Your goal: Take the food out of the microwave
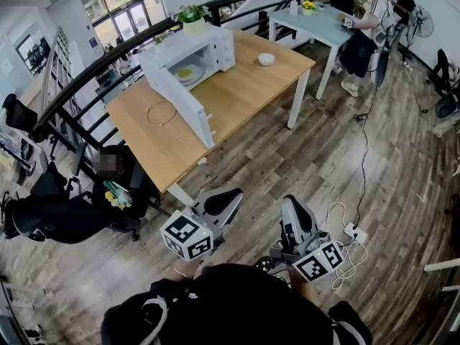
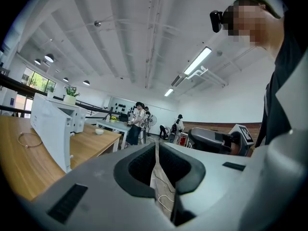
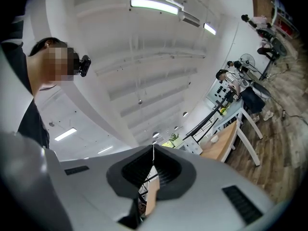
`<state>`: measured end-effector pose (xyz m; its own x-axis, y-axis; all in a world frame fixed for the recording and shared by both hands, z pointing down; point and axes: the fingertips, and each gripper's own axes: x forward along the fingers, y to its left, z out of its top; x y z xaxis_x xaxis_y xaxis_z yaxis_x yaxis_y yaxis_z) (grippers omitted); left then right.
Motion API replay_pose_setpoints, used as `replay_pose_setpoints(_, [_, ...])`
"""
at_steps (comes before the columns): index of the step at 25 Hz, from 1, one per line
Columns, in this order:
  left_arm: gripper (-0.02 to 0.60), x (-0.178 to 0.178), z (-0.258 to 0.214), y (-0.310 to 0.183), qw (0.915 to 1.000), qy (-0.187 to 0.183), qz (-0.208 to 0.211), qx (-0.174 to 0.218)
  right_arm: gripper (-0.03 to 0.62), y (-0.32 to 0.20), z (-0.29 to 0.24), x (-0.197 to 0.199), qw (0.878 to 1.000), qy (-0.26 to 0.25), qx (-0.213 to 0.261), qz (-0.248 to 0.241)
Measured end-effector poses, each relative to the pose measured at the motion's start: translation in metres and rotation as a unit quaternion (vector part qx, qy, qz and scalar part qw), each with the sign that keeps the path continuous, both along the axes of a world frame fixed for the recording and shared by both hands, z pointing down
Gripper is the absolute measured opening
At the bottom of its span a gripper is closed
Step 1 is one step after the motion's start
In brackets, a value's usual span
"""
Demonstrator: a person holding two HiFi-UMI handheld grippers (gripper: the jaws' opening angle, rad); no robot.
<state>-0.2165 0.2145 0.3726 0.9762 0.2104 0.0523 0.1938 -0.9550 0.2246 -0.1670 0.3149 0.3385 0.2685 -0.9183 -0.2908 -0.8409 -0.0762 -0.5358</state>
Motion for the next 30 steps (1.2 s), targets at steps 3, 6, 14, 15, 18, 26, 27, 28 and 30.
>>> replay_pose_setpoints(3, [0.031,0.021,0.001,0.014,1.0000,0.001,0.006,0.000,0.000,0.016,0.003,0.019,1.000,-0.002,0.000,0.006])
replay_pose_setpoints(6, [0.031,0.040,0.002,0.029,0.9999,0.002,0.010,0.001,0.002,0.031,0.006,0.037,1.000,-0.004,-0.001,0.006])
replay_pose_setpoints(14, [0.031,0.072,0.005,0.058,0.9998,-0.002,0.021,0.004,0.008,0.059,0.008,0.070,1.000,-0.003,-0.002,0.011])
replay_pose_setpoints(15, [0.031,0.074,0.005,0.060,0.9997,-0.005,0.022,0.005,0.011,0.062,0.009,0.071,1.000,-0.004,-0.002,0.014])
replay_pose_setpoints(18, [0.031,0.081,0.005,0.059,0.9997,-0.006,0.021,0.006,0.011,0.063,0.011,0.075,1.000,-0.008,-0.002,0.015])
replay_pose_setpoints(26, [0.031,0.113,0.013,0.037,0.9998,-0.004,0.019,-0.008,0.012,0.047,0.014,0.096,1.000,-0.010,-0.012,0.010])
replay_pose_setpoints(27, [0.031,0.121,0.013,0.033,0.9998,-0.001,0.020,-0.008,0.012,0.045,0.011,0.102,1.000,-0.004,-0.013,0.014])
replay_pose_setpoints(28, [0.031,0.130,0.012,0.028,0.9997,0.004,0.022,-0.008,0.012,0.044,0.008,0.109,1.000,0.002,-0.015,0.019])
replay_pose_setpoints(30, [0.031,0.150,0.009,0.019,0.9996,0.014,0.025,-0.007,0.014,0.040,0.006,0.124,0.999,0.011,-0.023,0.031])
